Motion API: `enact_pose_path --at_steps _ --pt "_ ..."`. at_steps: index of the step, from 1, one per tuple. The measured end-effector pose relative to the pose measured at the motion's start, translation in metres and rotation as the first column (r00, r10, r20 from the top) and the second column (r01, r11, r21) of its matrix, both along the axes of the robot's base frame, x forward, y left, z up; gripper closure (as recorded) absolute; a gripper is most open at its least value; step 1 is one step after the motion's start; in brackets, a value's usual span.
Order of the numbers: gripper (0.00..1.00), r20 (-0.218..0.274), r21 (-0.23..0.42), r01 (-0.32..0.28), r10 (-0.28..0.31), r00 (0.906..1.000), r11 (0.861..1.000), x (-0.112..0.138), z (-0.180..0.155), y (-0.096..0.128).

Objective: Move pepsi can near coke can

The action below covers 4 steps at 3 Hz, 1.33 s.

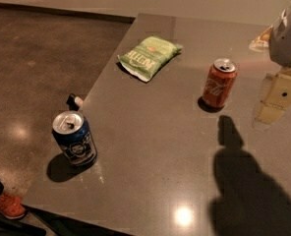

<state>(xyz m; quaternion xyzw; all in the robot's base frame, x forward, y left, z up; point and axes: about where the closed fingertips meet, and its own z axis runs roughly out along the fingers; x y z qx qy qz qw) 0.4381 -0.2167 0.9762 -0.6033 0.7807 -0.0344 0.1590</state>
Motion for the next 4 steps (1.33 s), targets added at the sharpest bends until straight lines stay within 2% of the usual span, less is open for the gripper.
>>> enact_pose_path --at_steps 1,2,3,4 --pt "0.0 0.0 0.0 0.0 0.0 1.0 1.0 0.0 0.0 0.0" --pt "0.0 0.004 0.049 -0.027 0.027 0.9996 0.998 -0.002 -0.001 0.014" --pt "0.0 0.002 0.123 -0.092 0.092 0.9958 0.988 -0.007 -0.007 0.048" --pt "0.0 -0.003 0.232 -0.139 0.143 0.9896 0.963 -0.015 -0.02 0.09"
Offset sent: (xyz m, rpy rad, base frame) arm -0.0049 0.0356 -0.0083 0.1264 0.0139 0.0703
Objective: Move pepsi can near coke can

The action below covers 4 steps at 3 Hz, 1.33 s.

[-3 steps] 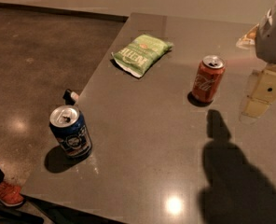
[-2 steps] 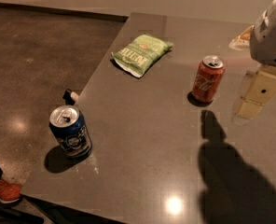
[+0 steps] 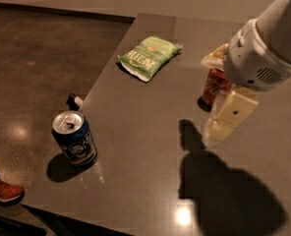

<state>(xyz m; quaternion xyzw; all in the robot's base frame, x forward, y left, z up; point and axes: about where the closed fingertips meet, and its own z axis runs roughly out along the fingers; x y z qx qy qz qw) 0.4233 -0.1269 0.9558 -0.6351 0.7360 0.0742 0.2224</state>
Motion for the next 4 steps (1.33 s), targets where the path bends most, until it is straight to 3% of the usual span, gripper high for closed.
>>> enact_pose_path --at_steps 1,2,4 --pt "0.0 -0.048 0.127 -0.043 0.05 0.9976 0.991 -0.013 -0.022 0.047" --pt "0.0 -0.062 0.234 -0.087 0.104 0.9927 0.968 -0.02 -0.039 0.089" --pt "0.0 -0.035 0.401 -0.161 0.19 0.9811 0.902 -0.035 -0.058 0.166"
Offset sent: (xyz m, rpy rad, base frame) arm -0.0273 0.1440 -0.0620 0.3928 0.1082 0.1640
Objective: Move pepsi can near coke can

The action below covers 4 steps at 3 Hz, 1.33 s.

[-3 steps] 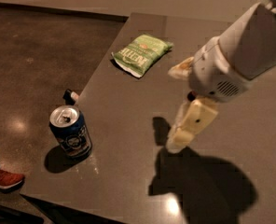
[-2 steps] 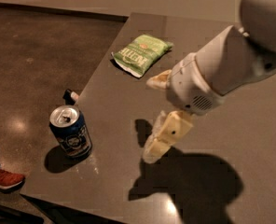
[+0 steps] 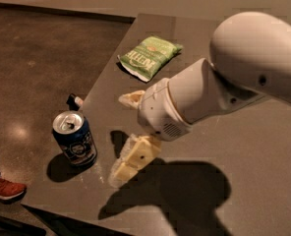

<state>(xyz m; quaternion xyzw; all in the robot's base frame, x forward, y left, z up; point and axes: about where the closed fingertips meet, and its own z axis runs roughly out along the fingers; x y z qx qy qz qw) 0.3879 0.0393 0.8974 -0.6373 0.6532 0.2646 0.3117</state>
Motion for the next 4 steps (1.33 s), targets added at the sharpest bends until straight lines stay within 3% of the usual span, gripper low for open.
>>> enact_pose_path --at_steps 3,4 --pt "0.0 -0.017 0.119 -0.075 0.077 0.9969 0.99 -0.006 -0.009 0.08" --pt "0.25 -0.028 0.135 -0.091 0.096 0.995 0.987 -0.002 -0.009 0.102"
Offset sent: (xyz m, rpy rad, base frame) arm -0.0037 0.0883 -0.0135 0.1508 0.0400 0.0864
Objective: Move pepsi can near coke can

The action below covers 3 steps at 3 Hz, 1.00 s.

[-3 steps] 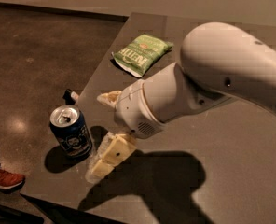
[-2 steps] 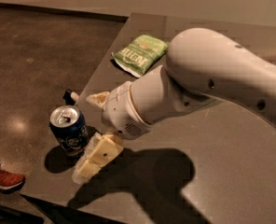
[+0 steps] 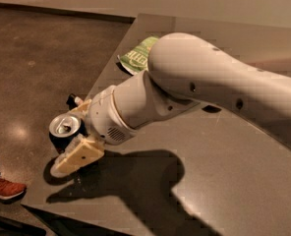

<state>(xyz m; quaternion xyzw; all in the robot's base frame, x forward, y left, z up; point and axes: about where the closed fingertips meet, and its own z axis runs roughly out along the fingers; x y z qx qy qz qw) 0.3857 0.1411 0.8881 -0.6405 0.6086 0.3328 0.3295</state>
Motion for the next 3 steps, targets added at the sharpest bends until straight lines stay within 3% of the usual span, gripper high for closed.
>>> enact_pose_path --at_steps 1,2,3 --pt "0.48 -0.01 0.011 -0.008 0.008 0.9999 1.0 0.004 0.003 0.006" --pt "0.72 -0.005 0.015 0.006 -0.006 1.0 1.0 0.018 0.016 -0.008" --pt "1.0 0.037 0.034 0.104 -0.105 0.9937 0.994 0.052 0.051 -0.06"
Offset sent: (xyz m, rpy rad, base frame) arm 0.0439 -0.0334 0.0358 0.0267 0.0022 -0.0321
